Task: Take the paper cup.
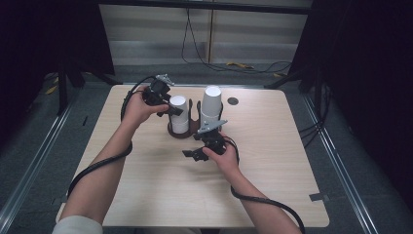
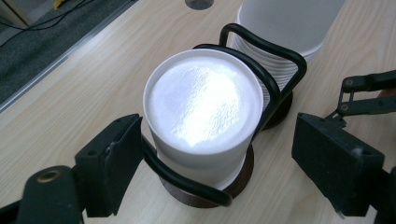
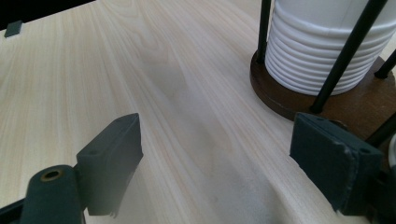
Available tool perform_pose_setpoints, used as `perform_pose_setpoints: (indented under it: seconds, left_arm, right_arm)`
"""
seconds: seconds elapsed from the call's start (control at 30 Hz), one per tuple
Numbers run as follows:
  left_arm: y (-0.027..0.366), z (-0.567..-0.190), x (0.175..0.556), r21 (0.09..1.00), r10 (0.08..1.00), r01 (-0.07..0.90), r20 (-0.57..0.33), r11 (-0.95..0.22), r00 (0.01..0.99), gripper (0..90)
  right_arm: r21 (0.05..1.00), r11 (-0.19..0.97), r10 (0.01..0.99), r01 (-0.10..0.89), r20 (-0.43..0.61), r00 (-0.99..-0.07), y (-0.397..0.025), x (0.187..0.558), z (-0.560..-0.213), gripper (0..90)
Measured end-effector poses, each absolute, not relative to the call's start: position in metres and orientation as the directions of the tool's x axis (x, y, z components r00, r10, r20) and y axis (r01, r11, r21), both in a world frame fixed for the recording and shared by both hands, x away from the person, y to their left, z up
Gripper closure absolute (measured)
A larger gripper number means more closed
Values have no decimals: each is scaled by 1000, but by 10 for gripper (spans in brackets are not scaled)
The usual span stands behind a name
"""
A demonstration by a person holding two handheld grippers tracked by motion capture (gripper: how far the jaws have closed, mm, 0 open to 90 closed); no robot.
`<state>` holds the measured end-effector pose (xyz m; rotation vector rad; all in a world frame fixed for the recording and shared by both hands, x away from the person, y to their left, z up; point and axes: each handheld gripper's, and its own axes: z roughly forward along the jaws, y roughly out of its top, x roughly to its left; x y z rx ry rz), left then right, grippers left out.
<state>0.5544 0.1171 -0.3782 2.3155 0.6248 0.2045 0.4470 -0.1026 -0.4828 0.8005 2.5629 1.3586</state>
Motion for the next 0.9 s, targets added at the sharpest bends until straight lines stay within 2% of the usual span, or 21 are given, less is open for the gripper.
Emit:
perform_pose_setpoints:
  seconds: [0.4,0.63,0.9]
  left_arm:
    - [109,-382,571,670,501,383,-19,-636,865,205]
    - [105,-383,574,675,492,388,-42,-628,869,312]
    - [102,-381,572,667,505,396,-34,-631,862,321]
  right_arm:
    - [808,447,509,383,121,-852,-95,454,-489,159]
    - [821,451,499,351,95,-862,-88,458,-486,148]
    - [826,425,534,370,101,-839,-73,467,-487,136]
